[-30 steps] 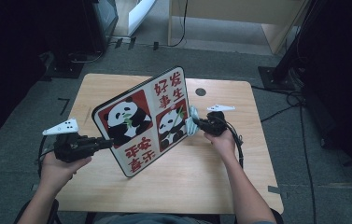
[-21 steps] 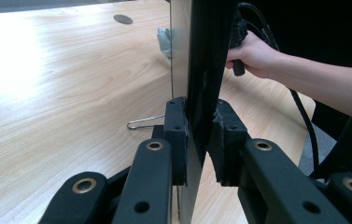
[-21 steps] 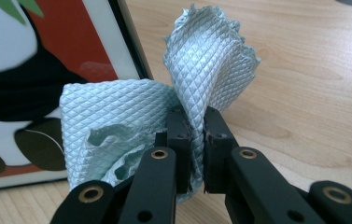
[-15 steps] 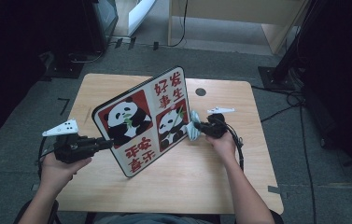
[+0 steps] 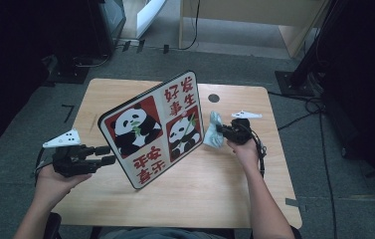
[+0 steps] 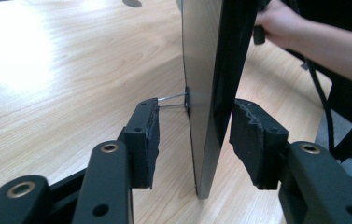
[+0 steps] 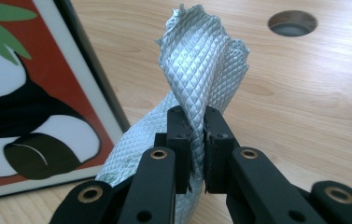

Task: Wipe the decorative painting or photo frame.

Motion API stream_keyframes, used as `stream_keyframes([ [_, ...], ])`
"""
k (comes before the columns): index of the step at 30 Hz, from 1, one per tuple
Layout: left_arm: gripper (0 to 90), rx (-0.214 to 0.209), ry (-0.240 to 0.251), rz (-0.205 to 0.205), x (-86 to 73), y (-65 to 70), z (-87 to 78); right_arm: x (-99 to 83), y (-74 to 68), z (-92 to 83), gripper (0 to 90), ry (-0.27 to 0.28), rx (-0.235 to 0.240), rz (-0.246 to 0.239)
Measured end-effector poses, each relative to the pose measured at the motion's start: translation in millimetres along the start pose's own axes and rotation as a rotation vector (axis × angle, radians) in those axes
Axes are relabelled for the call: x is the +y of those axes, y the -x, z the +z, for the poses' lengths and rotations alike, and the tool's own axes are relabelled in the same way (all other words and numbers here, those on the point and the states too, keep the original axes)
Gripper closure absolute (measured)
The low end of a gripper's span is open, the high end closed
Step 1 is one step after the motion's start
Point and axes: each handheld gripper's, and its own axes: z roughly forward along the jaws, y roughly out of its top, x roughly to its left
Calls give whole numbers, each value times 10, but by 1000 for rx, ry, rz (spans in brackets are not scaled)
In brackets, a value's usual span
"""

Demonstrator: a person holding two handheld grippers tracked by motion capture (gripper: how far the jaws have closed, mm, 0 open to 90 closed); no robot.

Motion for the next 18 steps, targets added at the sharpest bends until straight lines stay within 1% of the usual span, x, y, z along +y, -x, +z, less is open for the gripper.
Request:
stream_keyframes([
  [5,477,-1,3,18,-21,-15,-10,5,95,-98,837,17,-29,11],
  [8,465,-8,2,16,-36,-31,-19,5,165,-165,837,17,-60,21],
  [11,455,-9,0,22,-49,-50,-28,-10,247,-218,836,18,-78,38],
  [15,434,-12,3,21,-74,-86,-43,-37,339,-250,835,15,-104,53],
  [18,426,-8,3,18,-94,-121,-64,-56,387,-259,833,5,-125,47],
])
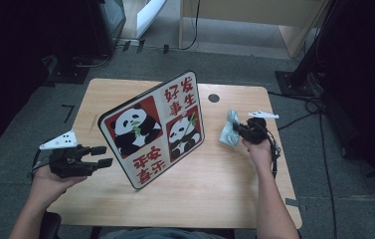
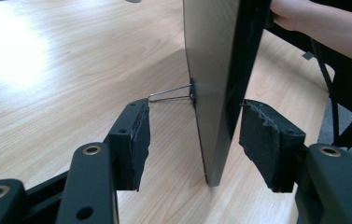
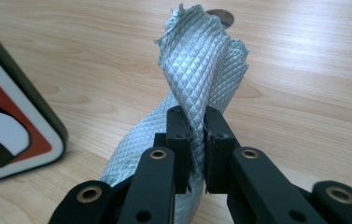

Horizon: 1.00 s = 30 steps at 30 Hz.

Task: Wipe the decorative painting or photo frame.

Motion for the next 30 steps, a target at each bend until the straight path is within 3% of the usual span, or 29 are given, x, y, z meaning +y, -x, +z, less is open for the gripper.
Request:
stream_keyframes([
  [17,423,59,-12,-47,-141,-259,-9,-103,216,46,817,-2,-32,80],
  [26,423,73,-39,-69,-155,-365,83,-125,233,118,770,-18,-41,66],
  [30,423,76,-36,-73,-153,-379,88,-112,192,141,683,-7,-30,63],
])
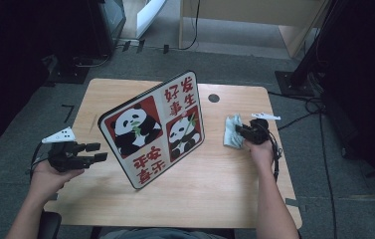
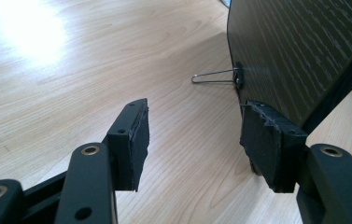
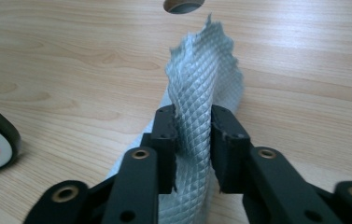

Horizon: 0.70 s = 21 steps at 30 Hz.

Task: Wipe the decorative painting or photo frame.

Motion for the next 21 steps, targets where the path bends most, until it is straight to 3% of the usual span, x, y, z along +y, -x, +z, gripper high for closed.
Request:
stream_keyframes([
  [3,423,4,-6,-2,2,-21,18,7,-27,9,603,7,0,-6],
  [9,423,17,-17,-8,20,-79,81,15,-47,-8,526,13,-6,0],
  [21,423,61,-47,-29,82,-192,247,-7,-160,-238,498,28,1,-22],
])
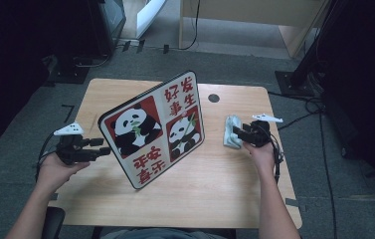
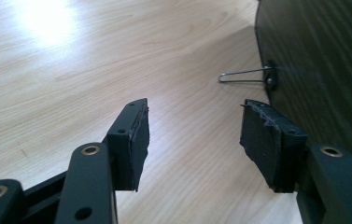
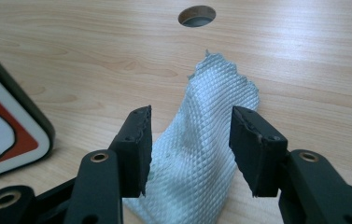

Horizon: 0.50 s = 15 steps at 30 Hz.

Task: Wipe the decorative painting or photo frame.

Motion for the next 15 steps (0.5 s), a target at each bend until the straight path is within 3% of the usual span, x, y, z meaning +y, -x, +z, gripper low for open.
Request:
stream_keyframes([
  [6,424,39,2,-8,35,-58,88,-113,-100,-121,508,-35,13,-26],
  [11,416,64,-8,-8,50,-81,184,-205,-164,-221,498,-7,34,-54],
  [15,385,120,-13,14,27,-94,271,-273,-227,-278,496,8,72,-68],
])
